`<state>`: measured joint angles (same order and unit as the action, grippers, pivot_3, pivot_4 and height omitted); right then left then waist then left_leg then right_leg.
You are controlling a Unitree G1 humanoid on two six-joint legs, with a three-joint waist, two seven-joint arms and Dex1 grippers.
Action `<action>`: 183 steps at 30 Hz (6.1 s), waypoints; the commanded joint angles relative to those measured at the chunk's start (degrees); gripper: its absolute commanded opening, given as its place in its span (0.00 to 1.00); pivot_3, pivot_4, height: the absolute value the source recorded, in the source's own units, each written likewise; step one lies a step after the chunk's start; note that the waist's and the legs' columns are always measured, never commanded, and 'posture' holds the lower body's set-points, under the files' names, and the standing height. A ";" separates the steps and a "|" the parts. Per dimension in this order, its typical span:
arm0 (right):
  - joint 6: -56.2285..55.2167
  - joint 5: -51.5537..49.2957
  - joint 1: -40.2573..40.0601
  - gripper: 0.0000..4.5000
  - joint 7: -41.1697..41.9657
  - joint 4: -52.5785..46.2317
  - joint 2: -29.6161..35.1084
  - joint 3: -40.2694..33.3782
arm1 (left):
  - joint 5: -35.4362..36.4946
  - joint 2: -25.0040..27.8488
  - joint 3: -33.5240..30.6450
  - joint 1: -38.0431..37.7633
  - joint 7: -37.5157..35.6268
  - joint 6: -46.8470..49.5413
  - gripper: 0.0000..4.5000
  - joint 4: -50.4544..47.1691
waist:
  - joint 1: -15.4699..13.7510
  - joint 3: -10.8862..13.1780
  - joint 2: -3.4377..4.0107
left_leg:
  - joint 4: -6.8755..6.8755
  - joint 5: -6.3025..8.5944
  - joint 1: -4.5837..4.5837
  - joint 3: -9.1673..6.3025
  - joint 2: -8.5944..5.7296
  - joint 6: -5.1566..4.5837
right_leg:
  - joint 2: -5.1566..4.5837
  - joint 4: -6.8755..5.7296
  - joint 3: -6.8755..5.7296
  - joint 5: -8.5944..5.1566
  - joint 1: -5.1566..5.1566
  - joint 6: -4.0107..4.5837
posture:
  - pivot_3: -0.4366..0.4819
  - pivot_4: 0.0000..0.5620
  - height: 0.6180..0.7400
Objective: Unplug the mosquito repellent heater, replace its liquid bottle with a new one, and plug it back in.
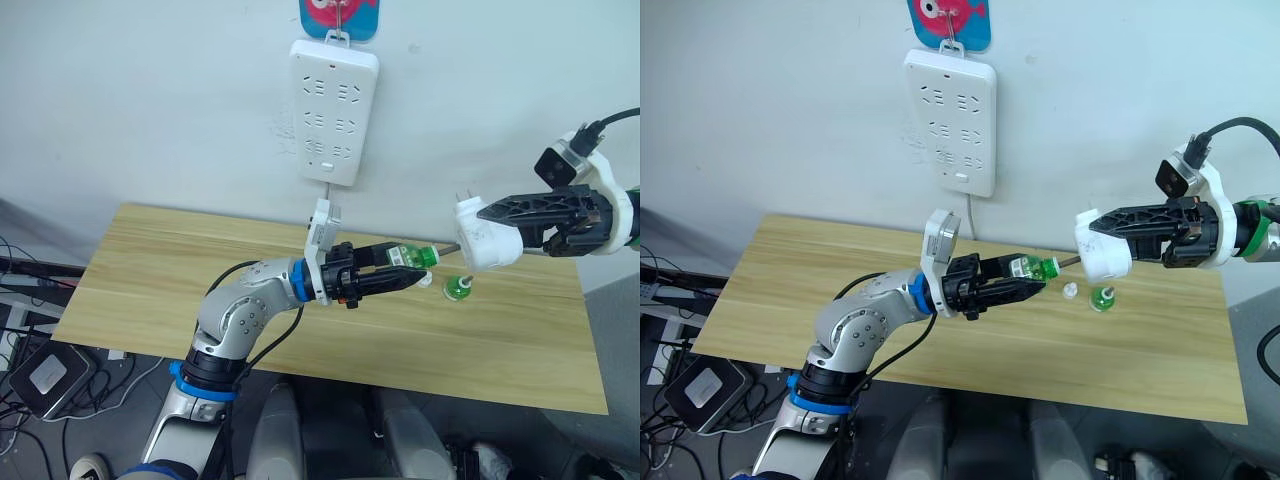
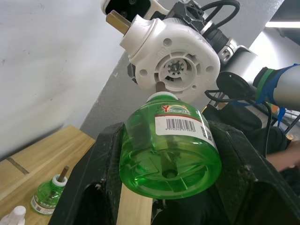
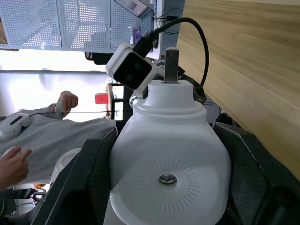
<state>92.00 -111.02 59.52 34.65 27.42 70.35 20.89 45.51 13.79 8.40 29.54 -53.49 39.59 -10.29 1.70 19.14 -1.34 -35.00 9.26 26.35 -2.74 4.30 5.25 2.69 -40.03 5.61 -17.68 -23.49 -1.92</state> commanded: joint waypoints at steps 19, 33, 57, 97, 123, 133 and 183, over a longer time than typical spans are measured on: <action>0.50 -1.28 -2.61 0.65 -5.16 -0.08 -2.05 -6.35 | 1.49 -3.29 0.56 1.96 -0.82 0.20 0.50 -3.09 | -0.03 -0.01 0.01 | -0.07 0.00 0.05 -0.05 -0.01 0.00 | 0.00 -0.03 -0.05 0.04 0.00 0.05 | 0.46 0.56 1.00; 0.50 -1.98 -2.53 0.65 -0.63 -4.94 -1.26 -4.99 | -2.92 -5.24 1.87 3.26 -1.60 -3.49 0.50 0.62 | -0.03 -0.01 0.01 | -0.09 0.00 0.05 -0.05 -0.01 0.00 | 0.00 -0.03 -0.06 0.05 0.00 0.05 | 0.45 0.56 1.00; 0.47 -1.98 -2.60 0.65 -4.62 -2.55 -3.90 -8.06 | -4.89 -5.78 3.33 2.92 -3.98 -3.11 0.50 -0.71 | 0.04 -0.01 0.01 | -0.11 0.00 0.05 -0.05 -0.01 0.00 | 0.00 -0.07 -0.05 0.14 0.00 0.20 | 0.43 0.57 1.00; 0.49 -1.98 -5.89 0.65 -3.87 -8.52 -3.14 -9.84 | -7.30 -8.34 -0.66 6.29 -1.21 -6.92 0.50 2.83 | -0.01 -0.02 0.02 | -0.19 -0.01 0.06 -0.07 -0.01 0.00 | 0.00 -0.16 -0.07 0.14 0.00 0.20 | 0.45 0.54 1.00; 0.50 0.37 0.39 0.65 -4.78 0.76 -2.49 -8.97 | -3.53 -4.81 0.52 3.09 -4.12 -0.96 0.50 -2.75 | 0.10 -0.02 0.02 | -0.52 0.00 0.06 -0.08 -0.02 -0.01 | 0.00 -0.46 -0.05 0.16 0.00 0.16 | 0.44 0.55 1.00; 0.50 0.54 -0.24 0.65 -2.89 0.61 -1.06 -8.10 | -2.88 -3.73 -1.22 3.30 -3.86 -0.80 0.50 -2.15 | 0.14 -0.02 0.02 | -0.82 0.01 0.06 -0.09 -0.04 -0.03 | 0.01 -0.76 -0.02 0.02 -0.02 -0.07 | 0.44 0.55 1.00; 0.50 -1.98 -0.84 0.65 -2.96 -2.27 -2.49 -7.48 | -3.61 -5.93 -1.21 6.37 -3.33 -2.99 0.50 0.49 | 0.13 -0.02 0.02 | -0.82 0.03 0.09 -0.10 -0.05 -0.06 | 0.01 -0.76 -0.02 0.01 -0.05 -0.08 | 0.44 0.54 1.00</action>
<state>91.94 -111.03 58.83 31.93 26.88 67.45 15.26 40.46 8.74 7.23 34.59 -56.92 37.31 -8.63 1.84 19.12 -1.32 -35.82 9.29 26.44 -2.83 4.25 5.20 2.71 -40.79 5.59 -17.67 -23.54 -2.00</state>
